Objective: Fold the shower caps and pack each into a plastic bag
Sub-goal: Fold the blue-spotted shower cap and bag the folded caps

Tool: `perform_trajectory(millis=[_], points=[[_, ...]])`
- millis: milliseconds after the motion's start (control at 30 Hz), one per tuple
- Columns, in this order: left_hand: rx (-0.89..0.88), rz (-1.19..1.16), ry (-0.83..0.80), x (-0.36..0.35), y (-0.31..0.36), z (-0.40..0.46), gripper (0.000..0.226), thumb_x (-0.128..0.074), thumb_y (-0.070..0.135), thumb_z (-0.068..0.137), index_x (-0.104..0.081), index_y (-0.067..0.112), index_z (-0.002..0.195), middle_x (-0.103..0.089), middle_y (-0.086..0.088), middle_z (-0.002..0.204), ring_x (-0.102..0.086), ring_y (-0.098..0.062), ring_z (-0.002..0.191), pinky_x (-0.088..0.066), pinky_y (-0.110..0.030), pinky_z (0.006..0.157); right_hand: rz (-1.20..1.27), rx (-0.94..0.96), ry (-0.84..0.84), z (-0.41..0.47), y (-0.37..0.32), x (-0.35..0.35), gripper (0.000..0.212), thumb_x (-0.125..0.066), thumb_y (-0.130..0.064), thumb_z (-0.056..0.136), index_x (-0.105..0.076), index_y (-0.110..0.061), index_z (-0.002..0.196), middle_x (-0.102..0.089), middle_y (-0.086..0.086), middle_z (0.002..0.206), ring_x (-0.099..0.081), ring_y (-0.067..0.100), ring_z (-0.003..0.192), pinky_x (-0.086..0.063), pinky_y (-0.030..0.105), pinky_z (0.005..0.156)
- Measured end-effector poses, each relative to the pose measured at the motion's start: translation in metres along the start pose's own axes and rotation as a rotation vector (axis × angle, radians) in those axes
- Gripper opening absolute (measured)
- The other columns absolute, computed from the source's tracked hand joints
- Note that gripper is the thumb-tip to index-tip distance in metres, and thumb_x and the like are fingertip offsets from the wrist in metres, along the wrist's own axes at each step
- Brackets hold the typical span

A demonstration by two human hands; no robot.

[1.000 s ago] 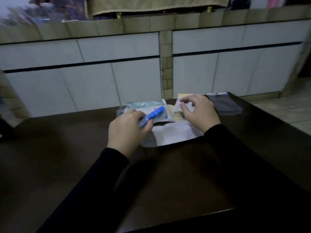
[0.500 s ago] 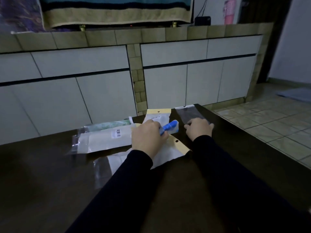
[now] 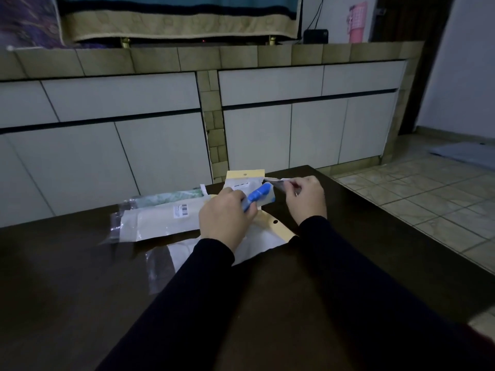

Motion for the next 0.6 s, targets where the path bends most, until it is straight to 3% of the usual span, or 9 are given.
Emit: perform_trajectory(millis=[133, 267, 333, 400, 467, 600], points=[[0.055, -0.162, 0.025, 0.003, -0.003, -0.002, 0.029, -0.053, 0.041, 0.092, -0.068, 0.018, 0.101, -0.056, 0.003, 0.083, -0.051, -0.011, 0.072, -0.037, -0.021, 0.059, 0.29, -0.163, 0.046, -0.012, -0.007, 0.019, 0.015, -0.053, -0.026, 0.097, -0.063, -0.02, 0.105, -0.056, -0.011, 0.091, -0.053, 0.002, 0.082, -0.049, 0.022, 0.077], [0.167, -0.49, -0.046, 0.005, -0.002, -0.006, 0.025, -0.057, 0.037, 0.091, -0.069, 0.015, 0.091, -0.062, -0.001, 0.075, -0.057, -0.015, 0.07, -0.054, -0.032, 0.064, 0.644, -0.323, 0.146, -0.032, -0.019, 0.041, 0.017, -0.05, -0.018, 0.098, -0.052, -0.027, 0.112, -0.058, -0.008, 0.094, -0.058, 0.003, 0.082, -0.048, 0.018, 0.066], [0.211, -0.632, -0.106, 0.008, 0.0, -0.008, 0.023, -0.06, 0.037, 0.089, -0.069, 0.016, 0.085, -0.061, 0.0, 0.07, -0.06, -0.018, 0.07, -0.056, -0.036, 0.065, 0.666, -0.358, 0.074, -0.042, -0.021, 0.047, 0.025, -0.048, -0.013, 0.098, -0.048, -0.029, 0.116, -0.058, -0.005, 0.091, -0.06, 0.007, 0.082, -0.05, 0.021, 0.066], [0.206, -0.695, -0.22, 0.01, 0.006, -0.012, 0.024, -0.061, 0.039, 0.089, -0.07, 0.017, 0.083, -0.063, 0.0, 0.071, -0.061, -0.015, 0.071, -0.051, -0.027, 0.061, 0.455, -0.356, -0.086, -0.05, -0.017, 0.048, 0.025, -0.048, -0.014, 0.097, -0.047, -0.032, 0.115, -0.06, -0.006, 0.09, -0.06, 0.013, 0.091, -0.05, 0.033, 0.084], [0.207, -0.714, -0.357, 0.011, 0.014, -0.017, 0.028, -0.058, 0.042, 0.09, -0.072, 0.018, 0.087, -0.066, -0.001, 0.078, -0.058, -0.011, 0.075, -0.042, -0.02, 0.06, 0.136, -0.343, -0.247, -0.058, -0.012, 0.05, 0.027, -0.05, -0.021, 0.094, -0.046, -0.033, 0.118, -0.065, -0.006, 0.096, -0.058, 0.015, 0.098, -0.036, 0.04, 0.098], [0.347, -0.895, -0.485, 0.009, 0.015, -0.023, 0.033, -0.059, 0.049, 0.088, -0.073, 0.019, 0.091, -0.069, -0.007, 0.092, -0.06, -0.015, 0.085, -0.046, -0.026, 0.069, -0.21, -0.286, -0.337, -0.069, -0.01, 0.06, 0.063, -0.063, -0.032, 0.077, -0.035, -0.035, 0.133, -0.052, -0.002, 0.122, -0.045, 0.022, 0.119, -0.027, 0.043, 0.101]])
Point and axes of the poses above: each hand's wrist, its own z-axis towards the middle knuckle, its own x-axis out of the back of the hand, y = z × x, the point moved 3 cm from there along z, towards the middle knuckle
